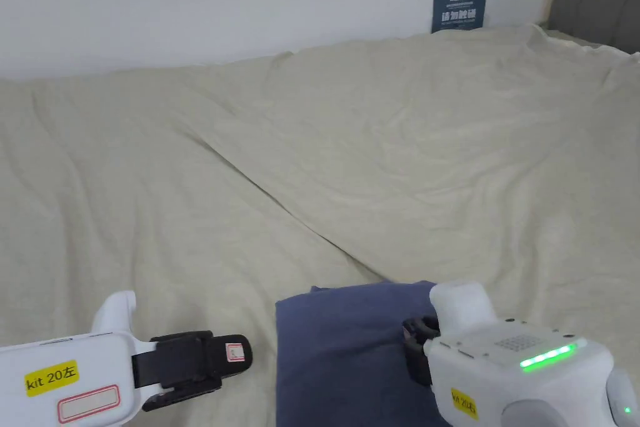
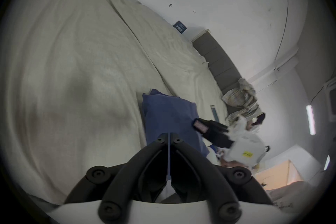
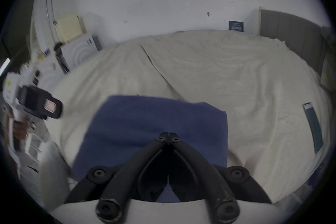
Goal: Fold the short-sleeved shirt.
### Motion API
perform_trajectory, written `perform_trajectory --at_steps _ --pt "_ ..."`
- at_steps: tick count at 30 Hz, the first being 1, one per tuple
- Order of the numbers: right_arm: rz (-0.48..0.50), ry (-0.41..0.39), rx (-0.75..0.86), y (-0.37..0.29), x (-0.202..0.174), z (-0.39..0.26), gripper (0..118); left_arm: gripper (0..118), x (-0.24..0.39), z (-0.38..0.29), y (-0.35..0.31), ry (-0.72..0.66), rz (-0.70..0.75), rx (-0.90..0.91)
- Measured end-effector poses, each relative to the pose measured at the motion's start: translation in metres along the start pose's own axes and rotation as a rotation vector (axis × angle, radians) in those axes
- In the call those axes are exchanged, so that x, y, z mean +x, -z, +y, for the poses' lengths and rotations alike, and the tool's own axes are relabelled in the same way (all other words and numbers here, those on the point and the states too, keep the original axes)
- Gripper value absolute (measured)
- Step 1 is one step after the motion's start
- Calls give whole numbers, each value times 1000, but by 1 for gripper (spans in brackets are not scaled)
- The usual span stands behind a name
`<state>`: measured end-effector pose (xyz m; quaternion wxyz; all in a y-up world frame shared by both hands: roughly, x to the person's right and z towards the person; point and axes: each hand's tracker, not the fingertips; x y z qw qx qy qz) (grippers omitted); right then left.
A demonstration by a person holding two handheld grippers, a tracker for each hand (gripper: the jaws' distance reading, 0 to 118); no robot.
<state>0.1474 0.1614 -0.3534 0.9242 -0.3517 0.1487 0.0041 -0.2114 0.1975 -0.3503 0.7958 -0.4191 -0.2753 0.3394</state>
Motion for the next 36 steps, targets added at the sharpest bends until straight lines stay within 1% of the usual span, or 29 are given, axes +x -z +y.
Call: perform_trajectory --at_steps 1,2,3,4,5,7,9,10,11,13,14,16,19,20,22,23,24,25,26,27,28,29,31,33,36 --pt "21 2 8 3 1 -6 0 14 -5 0 6 -10 -35 -31" --pt "29 16 5 3 4 -10 0 27 -10 0 13 -29 -57 -42" --pt "31 32 8 3 6 -13 0 37 -13 0 22 -30 -59 -61" --pt "35 36 19 3 7 -15 0 56 -15 0 31 -31 -40 -81" --pt "31 33 23 1 7 -16 0 69 -17 -2 40 -21 -17 -106" --pt "14 2 26 1 6 -15 0 82 -26 -1 54 -21 9 -131" --pt "12 -2 21 0 3 -14 0 99 -34 0 68 -31 -9 -150" --pt "13 2 19 0 4 -13 0 105 -37 1 75 -43 -18 -159" --pt "18 6 16 1 6 -12 0 109 -40 2 79 -64 -56 -165" --pt "28 18 12 1 8 -12 0 112 -37 6 82 -102 -123 -118" --pt "35 24 10 1 10 -12 0 112 -36 9 88 -111 -130 -115" --pt "50 37 6 2 14 -11 0 118 -38 12 99 -123 -136 -127" --pt "66 60 1 1 17 -10 0 118 -34 15 116 -133 -183 -177" --pt "67 65 0 1 17 -10 0 118 -30 16 119 -111 -188 -204" --pt "69 71 -2 1 17 -8 0 118 -21 15 124 -68 -136 -231" --pt "69 73 -4 2 16 -7 0 118 -14 13 123 -37 -134 -241" --pt "67 72 -6 2 16 -5 0 116 -11 12 123 -13 -108 -246" --pt "66 69 -4 1 14 -4 0 109 -10 12 120 7 -82 -245" --pt "62 63 1 1 13 -3 0 99 -11 14 116 6 -57 -246" --pt "59 60 0 1 12 -2 0 81 -14 17 111 -13 -12 -237" --pt "60 56 -1 0 11 -1 0 49 -18 20 106 -30 27 -227" --pt "62 51 2 -1 10 0 0 34 -24 21 103 -30 52 -225" --pt "81 58 7 -3 8 4 0 28 -31 21 100 -36 -18 -233" --pt "78 54 7 -6 4 7 0 23 -28 21 98 -45 -16 -217" --pt "76 33 13 -8 0 11 0 22 -16 20 91 -3 14 -194"
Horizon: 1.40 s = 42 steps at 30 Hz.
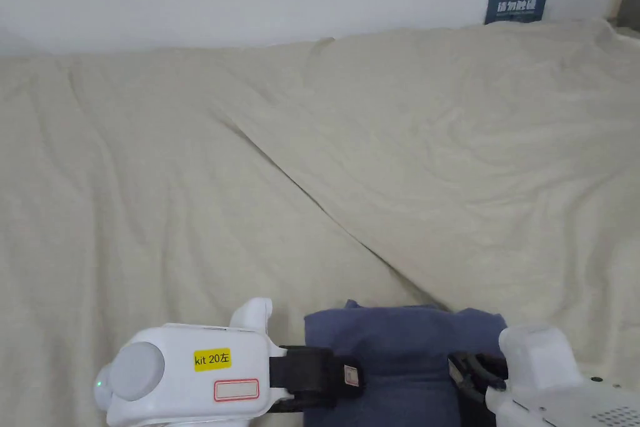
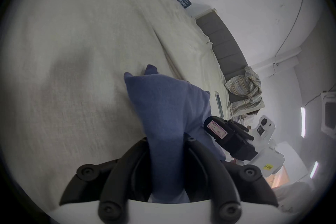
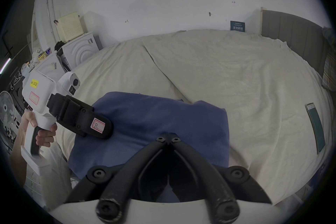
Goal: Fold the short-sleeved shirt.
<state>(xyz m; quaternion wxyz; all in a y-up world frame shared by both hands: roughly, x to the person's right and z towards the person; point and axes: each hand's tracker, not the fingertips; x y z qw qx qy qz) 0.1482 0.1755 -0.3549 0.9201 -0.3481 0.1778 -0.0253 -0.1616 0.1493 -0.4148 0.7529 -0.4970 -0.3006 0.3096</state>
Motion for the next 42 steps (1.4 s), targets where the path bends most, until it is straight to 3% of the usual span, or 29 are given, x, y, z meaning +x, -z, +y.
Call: perform_trajectory --at_steps 10,15,21,26,33,38,42 --pt "22 -25 67 -2 -27 17 0 22 -13 2 -48 20 8 -2" --pt "56 -66 77 5 -50 25 0 21 -27 10 -117 29 117 142" --pt "111 -88 60 19 -79 28 0 21 -79 30 -208 28 495 201" --pt "125 -117 39 28 -101 29 0 21 -133 46 -270 -90 628 221" --pt "171 -151 10 40 -128 30 0 21 -169 72 -327 -23 1083 166" --pt "178 -177 -21 47 -139 32 0 21 -200 88 -345 -7 1249 103" --pt "173 -198 -31 52 -145 36 0 21 -219 99 -352 65 1509 47"
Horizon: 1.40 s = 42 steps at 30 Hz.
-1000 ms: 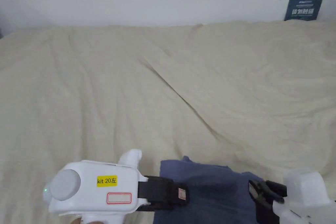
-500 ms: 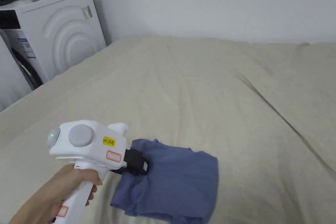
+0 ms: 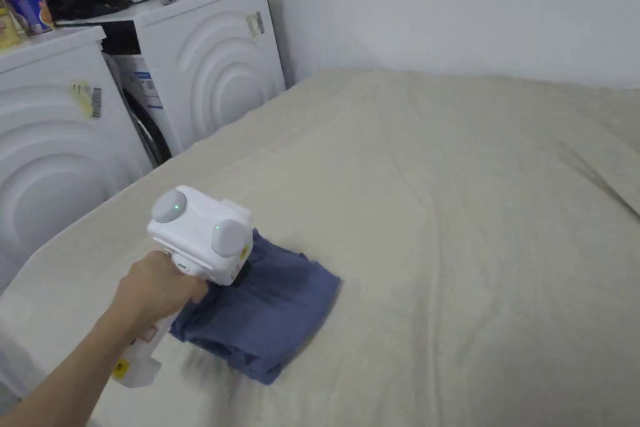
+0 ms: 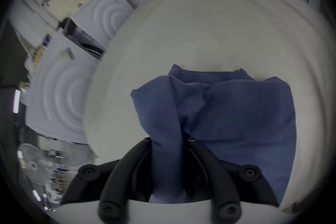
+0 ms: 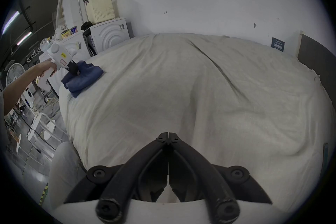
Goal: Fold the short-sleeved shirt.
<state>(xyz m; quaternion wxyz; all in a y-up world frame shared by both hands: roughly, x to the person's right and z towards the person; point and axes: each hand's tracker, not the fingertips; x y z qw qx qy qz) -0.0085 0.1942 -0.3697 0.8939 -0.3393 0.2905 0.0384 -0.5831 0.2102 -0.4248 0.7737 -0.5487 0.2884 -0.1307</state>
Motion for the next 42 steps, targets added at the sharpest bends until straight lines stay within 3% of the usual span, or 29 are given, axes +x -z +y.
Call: perform_trajectory --at_steps 8,9,11,13,21,22,25,26,27,28,31,36,40,42 --pt "-9 -6 -6 8 -6 6 0 21 -39 7 55 24 258 -5" --pt "-9 -2 -9 8 -6 6 0 30 -41 5 62 21 270 -9" --pt "-11 3 -22 7 -6 5 0 76 -40 1 71 67 379 -25" --pt "-25 -7 -32 6 -6 7 0 106 -40 -7 69 105 476 13" --pt "-14 6 -12 0 -4 9 0 108 -50 -27 37 -84 309 121" --pt "-14 -2 -5 -2 -5 10 0 105 -49 -30 29 -105 274 126" --pt "-19 -8 10 -8 -6 10 0 75 -38 -40 -5 -155 165 213" --pt "-22 0 17 -11 -5 10 0 75 -34 -43 -17 -171 128 246" --pt "-18 7 28 -14 -5 10 0 47 -29 -47 -28 -179 88 275" --pt "-15 10 36 -18 -6 11 0 9 -22 -53 -41 -212 77 323" --pt "-32 -3 71 -34 -6 11 0 0 2 -69 -85 -276 46 429" --pt "-39 10 155 -46 -5 15 0 0 52 -96 -167 -250 -54 575" --pt "-121 6 229 -70 13 8 0 0 99 -119 -234 -244 -130 707" --pt "-107 43 280 -74 16 9 0 0 120 -128 -264 -259 -162 769"
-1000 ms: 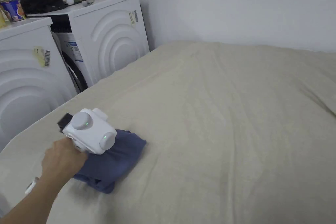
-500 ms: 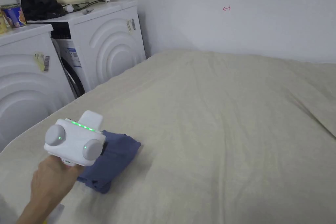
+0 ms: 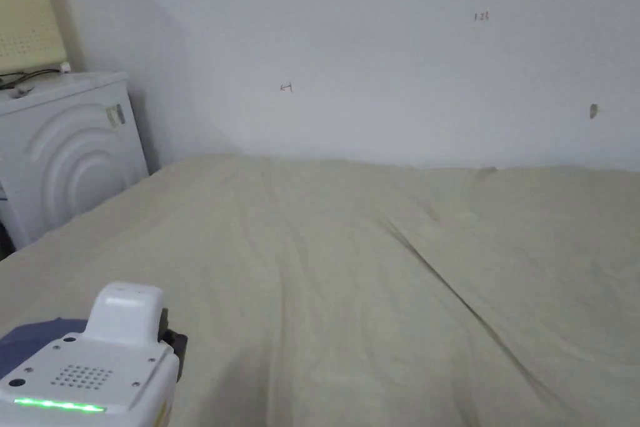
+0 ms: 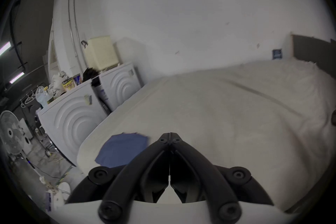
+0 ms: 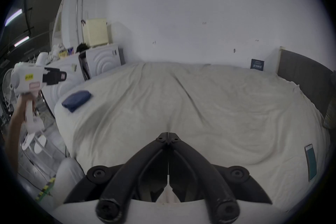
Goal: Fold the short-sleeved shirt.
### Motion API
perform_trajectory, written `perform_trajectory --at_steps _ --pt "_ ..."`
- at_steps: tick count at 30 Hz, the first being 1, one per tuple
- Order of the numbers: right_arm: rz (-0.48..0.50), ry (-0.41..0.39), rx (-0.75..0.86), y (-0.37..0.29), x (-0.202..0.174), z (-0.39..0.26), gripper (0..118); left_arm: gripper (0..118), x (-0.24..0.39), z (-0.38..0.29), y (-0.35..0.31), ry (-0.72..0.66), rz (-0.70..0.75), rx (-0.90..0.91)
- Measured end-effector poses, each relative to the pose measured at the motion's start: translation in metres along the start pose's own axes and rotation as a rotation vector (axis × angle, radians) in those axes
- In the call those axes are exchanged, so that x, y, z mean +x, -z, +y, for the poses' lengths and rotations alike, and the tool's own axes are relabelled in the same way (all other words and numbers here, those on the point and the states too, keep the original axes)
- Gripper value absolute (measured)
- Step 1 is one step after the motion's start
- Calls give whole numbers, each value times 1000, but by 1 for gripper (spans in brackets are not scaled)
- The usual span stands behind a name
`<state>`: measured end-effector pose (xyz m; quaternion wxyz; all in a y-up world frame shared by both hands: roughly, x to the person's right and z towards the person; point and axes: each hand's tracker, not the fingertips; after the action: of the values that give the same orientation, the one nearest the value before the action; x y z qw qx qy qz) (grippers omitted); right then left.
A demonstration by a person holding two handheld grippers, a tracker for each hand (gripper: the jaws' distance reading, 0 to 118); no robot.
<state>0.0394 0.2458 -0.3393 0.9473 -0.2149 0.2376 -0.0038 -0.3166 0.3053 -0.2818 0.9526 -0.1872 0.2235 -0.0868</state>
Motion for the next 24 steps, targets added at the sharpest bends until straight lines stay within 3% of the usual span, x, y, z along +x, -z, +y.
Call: perform_trajectory --at_steps 2,7,13,24 --pt "12 46 74 -52 7 15 0 0 26 10 -22 -21 -63 55" --pt "-160 -71 193 -84 12 29 0 0 85 26 -68 0 -145 144" --pt "-198 24 279 -104 39 37 0 0 122 39 -112 -71 -241 239" --pt "-290 47 377 -130 49 43 0 0 156 46 -142 -71 -294 263"
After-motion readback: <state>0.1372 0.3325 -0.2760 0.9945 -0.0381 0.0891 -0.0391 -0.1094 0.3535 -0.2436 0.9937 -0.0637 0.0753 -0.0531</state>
